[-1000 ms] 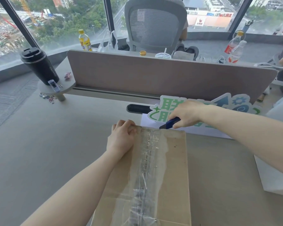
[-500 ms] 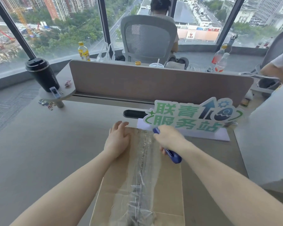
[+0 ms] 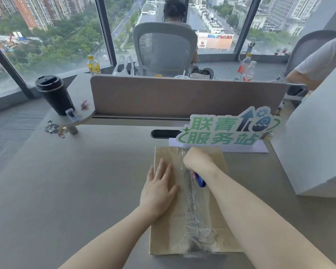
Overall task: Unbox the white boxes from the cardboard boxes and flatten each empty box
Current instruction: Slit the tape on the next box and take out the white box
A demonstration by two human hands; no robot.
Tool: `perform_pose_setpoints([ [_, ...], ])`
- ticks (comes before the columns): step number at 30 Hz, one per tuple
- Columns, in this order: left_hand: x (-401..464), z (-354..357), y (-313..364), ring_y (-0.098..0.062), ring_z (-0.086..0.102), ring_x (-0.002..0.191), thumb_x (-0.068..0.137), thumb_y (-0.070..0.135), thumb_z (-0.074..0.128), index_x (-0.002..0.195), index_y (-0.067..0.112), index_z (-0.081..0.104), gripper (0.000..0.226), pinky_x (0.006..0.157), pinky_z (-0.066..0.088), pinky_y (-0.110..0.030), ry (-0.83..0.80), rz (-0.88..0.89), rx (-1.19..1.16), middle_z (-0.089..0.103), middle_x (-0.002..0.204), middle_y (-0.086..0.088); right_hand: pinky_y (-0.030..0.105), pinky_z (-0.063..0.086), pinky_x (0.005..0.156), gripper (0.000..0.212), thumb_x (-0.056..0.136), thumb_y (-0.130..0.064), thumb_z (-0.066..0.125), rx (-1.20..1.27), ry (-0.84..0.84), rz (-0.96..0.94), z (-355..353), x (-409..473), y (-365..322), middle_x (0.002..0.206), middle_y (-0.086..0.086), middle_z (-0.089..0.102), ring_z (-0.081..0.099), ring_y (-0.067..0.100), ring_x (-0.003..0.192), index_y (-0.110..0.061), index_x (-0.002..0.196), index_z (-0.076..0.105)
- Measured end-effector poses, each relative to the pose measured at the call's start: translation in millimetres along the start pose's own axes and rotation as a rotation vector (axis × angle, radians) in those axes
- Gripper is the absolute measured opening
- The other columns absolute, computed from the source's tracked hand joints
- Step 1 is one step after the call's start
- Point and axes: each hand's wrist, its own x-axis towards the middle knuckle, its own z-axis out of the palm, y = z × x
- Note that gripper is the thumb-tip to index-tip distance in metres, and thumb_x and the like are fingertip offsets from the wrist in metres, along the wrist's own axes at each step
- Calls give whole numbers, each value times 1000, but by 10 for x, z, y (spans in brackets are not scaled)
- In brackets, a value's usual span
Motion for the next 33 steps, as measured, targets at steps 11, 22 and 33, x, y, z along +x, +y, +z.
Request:
perform_pose_setpoints([
  [11, 9, 48, -76, -26, 8, 149, 95, 57, 41, 153, 41, 11, 67, 104, 42, -54, 30, -1, -78, -11, 161, 24, 31, 45, 75, 21, 93, -3, 42, -17, -41, 144, 191, -545, -36, 86, 10, 55, 63, 30, 94, -9, 72, 43],
  [22, -5, 52, -54, -30, 18, 145, 95, 56, 42, 153, 41, 15, 66, 95, 44, -45, 67, 4, -39, -6, 161, 23, 28, 44, 53, 13, 87, -2, 40, 27, -121, 177, 512, -1320, 320, 63, 9, 57, 60, 30, 64, -4, 91, 52],
  [33, -29, 48, -35, -40, 36, 135, 96, 52, 42, 152, 41, 17, 62, 100, 41, -49, 99, -18, 11, -1, 162, 22, 28, 46, 56, 23, 89, 0, 39, 63, -192, 180, 820, -2043, 681, 60, 11, 56, 61, 26, 56, -2, 107, 54],
])
